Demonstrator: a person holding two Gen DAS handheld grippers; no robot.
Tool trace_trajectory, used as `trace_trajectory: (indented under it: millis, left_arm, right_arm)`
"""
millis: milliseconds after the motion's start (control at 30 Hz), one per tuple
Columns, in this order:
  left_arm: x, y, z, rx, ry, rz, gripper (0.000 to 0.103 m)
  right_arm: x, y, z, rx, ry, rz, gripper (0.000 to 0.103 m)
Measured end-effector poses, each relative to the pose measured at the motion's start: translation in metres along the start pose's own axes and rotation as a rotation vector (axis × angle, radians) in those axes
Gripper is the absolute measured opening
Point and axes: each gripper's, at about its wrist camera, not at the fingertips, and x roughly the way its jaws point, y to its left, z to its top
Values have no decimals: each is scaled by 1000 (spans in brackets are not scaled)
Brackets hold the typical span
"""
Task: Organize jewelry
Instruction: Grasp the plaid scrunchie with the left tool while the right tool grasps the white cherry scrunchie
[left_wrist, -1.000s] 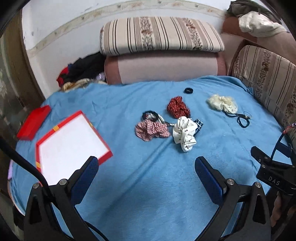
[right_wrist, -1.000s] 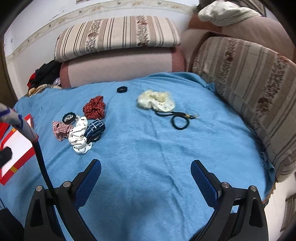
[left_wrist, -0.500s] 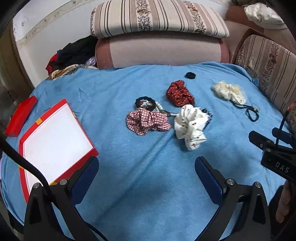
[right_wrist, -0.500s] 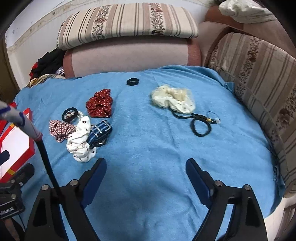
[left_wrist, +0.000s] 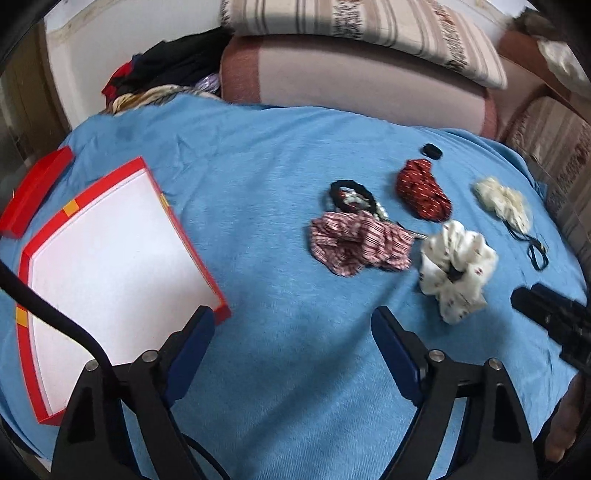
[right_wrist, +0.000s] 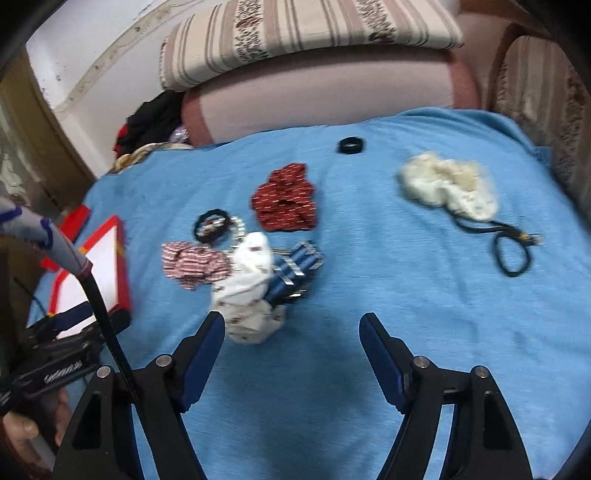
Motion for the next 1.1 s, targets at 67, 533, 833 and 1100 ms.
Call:
trace_trajectory:
  millis: [67,533,833,1100]
  left_arm:
    - [6,4,6,-15,2,-27,86]
    - [61,-24,57,-60,54,-268,86]
    - [79,-30,52,-86,162,-308,7]
    - [6,-16,47,-68,43,-287,7]
  right_arm:
    - [5,6,0,-7,4,35,80]
    - [43,14,1,-16,24,41,67]
    - [50,13,-4,2,63,83,14]
    - [8,33,-8,-33,23,134,12]
